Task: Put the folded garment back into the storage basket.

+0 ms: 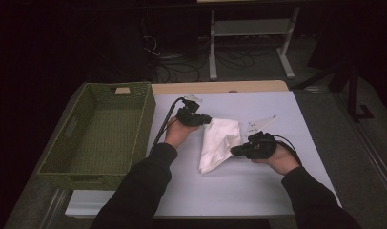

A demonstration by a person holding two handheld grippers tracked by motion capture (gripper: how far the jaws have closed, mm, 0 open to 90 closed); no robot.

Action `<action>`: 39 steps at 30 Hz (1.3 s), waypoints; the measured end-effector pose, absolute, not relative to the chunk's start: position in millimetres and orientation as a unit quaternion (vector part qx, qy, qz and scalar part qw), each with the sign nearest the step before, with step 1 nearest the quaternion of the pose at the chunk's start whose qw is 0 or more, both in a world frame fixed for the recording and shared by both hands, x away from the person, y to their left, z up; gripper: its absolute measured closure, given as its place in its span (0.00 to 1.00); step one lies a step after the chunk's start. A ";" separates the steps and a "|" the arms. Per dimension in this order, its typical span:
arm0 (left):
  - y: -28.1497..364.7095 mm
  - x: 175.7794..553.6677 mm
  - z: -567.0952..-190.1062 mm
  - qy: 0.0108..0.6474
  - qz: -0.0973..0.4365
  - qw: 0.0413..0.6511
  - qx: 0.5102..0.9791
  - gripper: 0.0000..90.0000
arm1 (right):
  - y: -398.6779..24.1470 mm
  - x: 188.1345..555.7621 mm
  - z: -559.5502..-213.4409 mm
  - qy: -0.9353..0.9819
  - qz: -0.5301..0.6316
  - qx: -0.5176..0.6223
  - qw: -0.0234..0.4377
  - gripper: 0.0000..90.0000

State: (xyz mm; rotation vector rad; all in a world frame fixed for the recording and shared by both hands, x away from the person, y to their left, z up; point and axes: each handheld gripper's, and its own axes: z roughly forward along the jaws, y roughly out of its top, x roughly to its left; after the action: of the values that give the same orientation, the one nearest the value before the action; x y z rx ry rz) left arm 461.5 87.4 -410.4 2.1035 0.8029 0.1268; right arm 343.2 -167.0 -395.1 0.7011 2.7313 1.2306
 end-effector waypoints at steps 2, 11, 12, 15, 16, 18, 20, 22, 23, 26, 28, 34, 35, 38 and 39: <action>85.9 459.0 -408.4 0.318 0.049 0.433 0.842 0.90 | -166.1 344.9 -391.7 0.885 0.406 0.227 0.035 0.94; 80.0 445.5 -398.2 0.302 0.043 0.442 0.843 0.90 | -161.5 351.2 -378.1 0.879 0.421 0.218 0.044 0.94; 79.9 444.2 -396.7 0.301 0.042 0.445 0.842 0.90 | -160.9 351.6 -377.0 0.879 0.422 0.217 0.045 0.94; 79.3 439.2 -391.6 0.297 0.040 0.451 0.841 0.90 | -158.5 352.5 -374.3 0.879 0.424 0.212 0.045 0.94; 79.2 437.4 -389.7 0.294 0.040 0.452 0.841 0.90 | -157.8 352.6 -373.4 0.879 0.424 0.212 0.044 0.94; 78.8 433.3 -385.9 0.289 0.042 0.456 0.841 0.90 | -156.2 353.5 -371.7 0.880 0.424 0.209 0.044 0.94; 78.7 429.0 -381.9 0.286 0.041 0.461 0.839 0.90 | -155.0 354.4 -369.9 0.880 0.425 0.207 0.046 0.94; 79.0 425.2 -377.7 0.282 0.042 0.464 0.839 0.90 | -154.3 355.2 -367.8 0.879 0.428 0.206 0.047 0.94; 79.3 423.7 -375.9 0.282 0.041 0.465 0.838 0.90 | -153.9 355.6 -366.8 0.878 0.429 0.205 0.047 0.94; 80.5 420.1 -369.9 0.281 0.041 0.468 0.837 0.91 | -152.1 356.4 -363.6 0.878 0.430 0.205 0.048 0.94; 81.7 418.2 -366.3 0.280 0.042 0.470 0.836 0.91 | -150.5 357.6 -360.6 0.878 0.432 0.201 0.050 0.94; 87.1 411.9 -354.8 0.279 0.046 0.473 0.835 0.91 | -144.1 362.5 -352.4 0.877 0.437 0.193 0.051 0.94; 88.4 411.3 -352.9 0.279 0.046 0.472 0.835 0.91 | -143.1 363.2 -351.6 0.877 0.437 0.191 0.051 0.94; 92.3 408.9 -346.3 0.281 0.050 0.476 0.832 0.91 | -138.4 364.7 -347.1 0.877 0.439 0.184 0.059 0.95; 93.8 408.2 -343.7 0.281 0.051 0.477 0.832 0.91 | -136.8 364.9 -345.1 0.878 0.439 0.183 0.059 0.95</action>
State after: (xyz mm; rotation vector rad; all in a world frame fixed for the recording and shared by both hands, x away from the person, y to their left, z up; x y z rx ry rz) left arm 408.2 93.8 -343.7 2.0318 0.6861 0.1246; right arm 364.9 -136.8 -345.1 0.5541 2.6591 1.3294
